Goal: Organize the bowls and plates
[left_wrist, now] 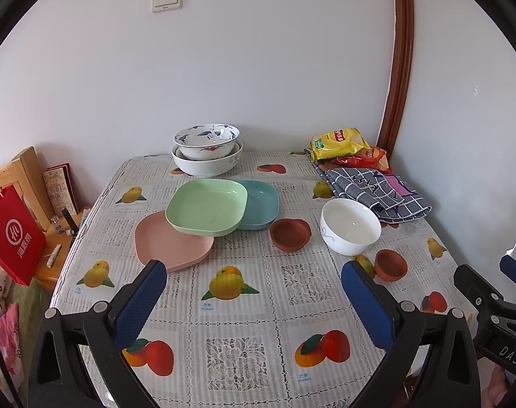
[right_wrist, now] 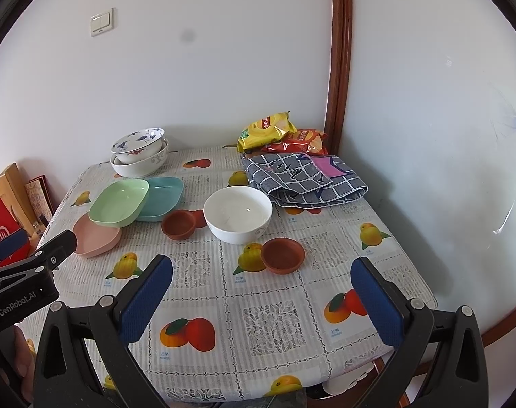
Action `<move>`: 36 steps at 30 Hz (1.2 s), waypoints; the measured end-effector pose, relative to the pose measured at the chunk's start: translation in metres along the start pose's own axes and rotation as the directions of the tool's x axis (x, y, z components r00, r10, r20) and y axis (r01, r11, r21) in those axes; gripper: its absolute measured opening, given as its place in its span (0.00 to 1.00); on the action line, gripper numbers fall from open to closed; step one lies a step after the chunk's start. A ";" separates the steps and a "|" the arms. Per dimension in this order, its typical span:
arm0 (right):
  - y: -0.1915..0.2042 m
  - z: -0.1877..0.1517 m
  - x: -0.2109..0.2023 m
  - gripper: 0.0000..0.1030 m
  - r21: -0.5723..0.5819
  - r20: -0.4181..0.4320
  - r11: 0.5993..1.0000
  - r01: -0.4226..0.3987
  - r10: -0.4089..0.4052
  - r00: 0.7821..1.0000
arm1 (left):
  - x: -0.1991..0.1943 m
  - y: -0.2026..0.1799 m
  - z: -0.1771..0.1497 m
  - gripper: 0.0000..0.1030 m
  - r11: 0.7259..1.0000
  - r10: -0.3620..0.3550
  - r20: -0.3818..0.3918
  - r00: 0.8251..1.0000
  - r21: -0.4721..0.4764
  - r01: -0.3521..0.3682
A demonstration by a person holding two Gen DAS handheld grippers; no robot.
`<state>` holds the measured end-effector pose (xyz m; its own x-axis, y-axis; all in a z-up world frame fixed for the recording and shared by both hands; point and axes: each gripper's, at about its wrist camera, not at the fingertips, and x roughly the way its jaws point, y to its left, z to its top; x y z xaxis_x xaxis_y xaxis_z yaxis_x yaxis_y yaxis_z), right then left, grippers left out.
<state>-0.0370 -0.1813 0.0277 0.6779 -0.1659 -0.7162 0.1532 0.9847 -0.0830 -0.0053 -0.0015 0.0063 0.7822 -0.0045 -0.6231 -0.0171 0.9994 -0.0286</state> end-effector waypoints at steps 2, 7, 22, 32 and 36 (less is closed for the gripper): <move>0.000 0.000 0.000 1.00 0.003 0.002 1.000 0.001 -0.001 1.000 | 0.000 0.000 0.000 1.00 1.000 -0.001 0.002 1.000 0.000 0.001; 0.000 0.000 -0.001 1.00 0.004 0.002 1.000 -0.002 0.002 1.000 | -0.002 -0.001 0.000 1.00 1.000 0.001 0.007 1.000 -0.001 -0.001; 0.003 0.000 -0.002 1.00 0.001 -0.001 1.000 -0.001 0.001 1.000 | -0.002 -0.001 -0.001 1.00 1.000 -0.007 -0.001 1.000 -0.006 0.007; 0.004 0.000 0.013 1.00 0.007 -0.023 1.000 -0.004 0.005 1.000 | 0.010 -0.002 0.001 1.00 1.000 -0.017 -0.014 1.000 -0.007 0.017; 0.006 0.002 0.025 1.00 0.011 -0.043 1.000 -0.005 0.005 0.999 | 0.019 -0.002 0.003 1.00 1.000 -0.026 -0.026 0.999 -0.006 0.026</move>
<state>-0.0181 -0.1797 0.0106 0.6469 -0.1585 -0.7459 0.1581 0.9848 -0.0721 0.0113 -0.0038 -0.0029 0.7657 -0.0315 -0.6424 -0.0007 0.9988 -0.0497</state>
